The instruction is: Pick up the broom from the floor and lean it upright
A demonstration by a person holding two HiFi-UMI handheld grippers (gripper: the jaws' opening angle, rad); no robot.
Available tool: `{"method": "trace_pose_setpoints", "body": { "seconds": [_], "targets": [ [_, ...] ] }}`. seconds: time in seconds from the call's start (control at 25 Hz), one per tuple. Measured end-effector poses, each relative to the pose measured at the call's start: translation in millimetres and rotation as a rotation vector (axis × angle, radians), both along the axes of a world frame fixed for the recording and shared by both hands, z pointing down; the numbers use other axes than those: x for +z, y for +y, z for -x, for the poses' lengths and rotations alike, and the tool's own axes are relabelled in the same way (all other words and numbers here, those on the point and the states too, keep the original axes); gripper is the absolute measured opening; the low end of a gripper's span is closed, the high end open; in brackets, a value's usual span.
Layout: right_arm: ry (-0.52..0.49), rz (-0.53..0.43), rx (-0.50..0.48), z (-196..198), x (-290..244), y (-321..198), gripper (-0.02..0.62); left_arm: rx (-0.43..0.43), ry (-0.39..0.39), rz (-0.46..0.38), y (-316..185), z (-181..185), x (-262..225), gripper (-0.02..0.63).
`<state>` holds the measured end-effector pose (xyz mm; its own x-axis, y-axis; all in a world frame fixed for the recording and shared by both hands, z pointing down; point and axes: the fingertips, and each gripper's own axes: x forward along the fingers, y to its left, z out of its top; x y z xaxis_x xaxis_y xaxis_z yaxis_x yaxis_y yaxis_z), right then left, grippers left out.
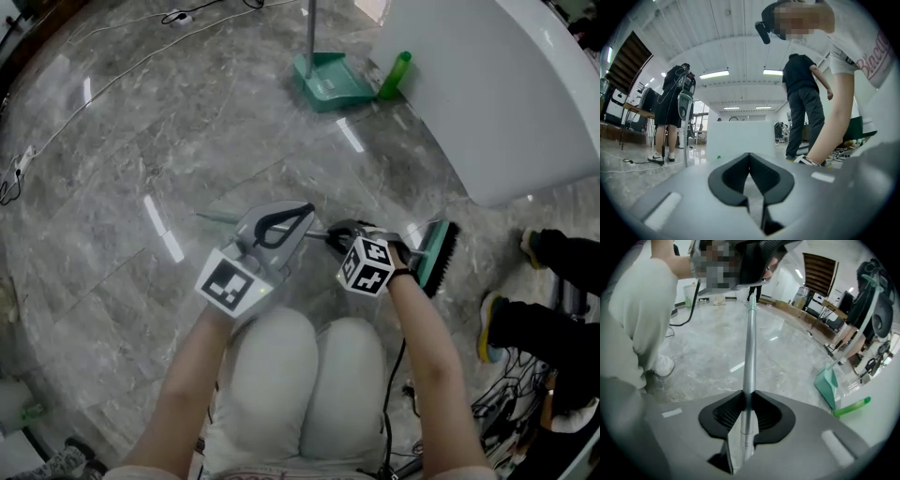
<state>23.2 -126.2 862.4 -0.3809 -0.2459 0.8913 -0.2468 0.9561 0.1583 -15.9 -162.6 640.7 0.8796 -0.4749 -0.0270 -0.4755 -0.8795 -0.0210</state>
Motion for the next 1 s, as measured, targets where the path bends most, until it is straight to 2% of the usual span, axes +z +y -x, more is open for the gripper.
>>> {"method": "trace_pose_setpoints", "body": {
  "seconds": [0.2, 0.56, 0.8, 1.0],
  "targets": [
    [-0.090, -0.133, 0.163, -31.6, -67.3, -33.5, 0.080, 0.037, 0.006, -0.026, -6.3, -22.3, -37.2, 0.000],
    [-0.346, -0.533, 0.644, -128.8, -197.8, -72.0, 0.078, 0.112, 0.017, -0.076, -17.2, -87.9, -75.2, 0.000],
    [-0.393, -0.752, 0.901, -185.6, -242.2, -50.8, 0.077, 0.206, -0.015, -0.139, 1.8, -139.2, -81.1, 0.000],
    [-0.435, -0.830, 1.062, -223.5, -263.8, -44.3, 0.077, 0.208, -0.027, -0.148, 9.5, -169.2, -82.2, 0.000]
  ]
}}
